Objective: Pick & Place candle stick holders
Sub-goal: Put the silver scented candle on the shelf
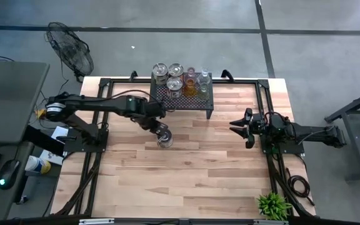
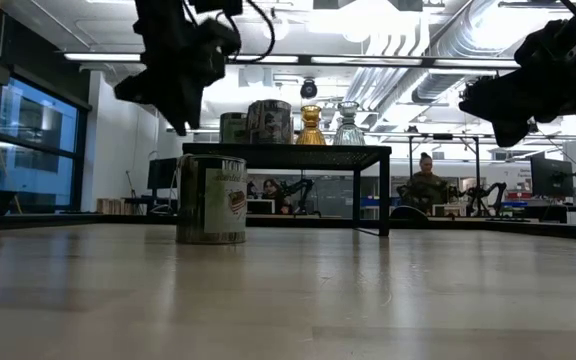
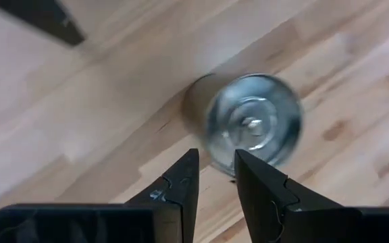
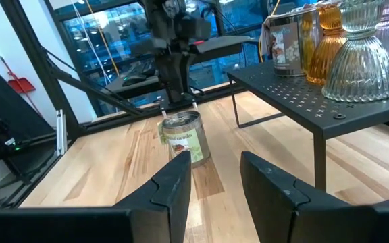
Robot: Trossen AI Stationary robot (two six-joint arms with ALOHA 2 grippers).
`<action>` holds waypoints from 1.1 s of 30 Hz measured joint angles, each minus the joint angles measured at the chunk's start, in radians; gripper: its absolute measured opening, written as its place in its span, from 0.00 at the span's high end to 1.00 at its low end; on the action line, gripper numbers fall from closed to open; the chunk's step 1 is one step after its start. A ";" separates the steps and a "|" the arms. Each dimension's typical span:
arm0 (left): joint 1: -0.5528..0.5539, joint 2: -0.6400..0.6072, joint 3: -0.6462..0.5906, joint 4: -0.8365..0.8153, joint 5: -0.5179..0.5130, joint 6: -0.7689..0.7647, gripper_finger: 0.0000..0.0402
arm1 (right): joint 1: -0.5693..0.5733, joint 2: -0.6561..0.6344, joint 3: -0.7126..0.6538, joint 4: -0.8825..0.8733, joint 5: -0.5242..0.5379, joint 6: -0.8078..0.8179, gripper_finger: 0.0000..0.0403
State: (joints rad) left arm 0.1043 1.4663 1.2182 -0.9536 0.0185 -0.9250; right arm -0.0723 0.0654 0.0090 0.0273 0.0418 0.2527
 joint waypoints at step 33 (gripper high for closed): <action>-0.035 0.148 -0.002 0.024 0.009 -0.125 0.77 | 0.000 0.000 0.000 0.000 0.000 0.000 0.70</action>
State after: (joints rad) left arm 0.0696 1.6140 1.2167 -0.9293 0.0277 -1.0498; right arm -0.0723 0.0654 0.0086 0.0275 0.0418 0.2527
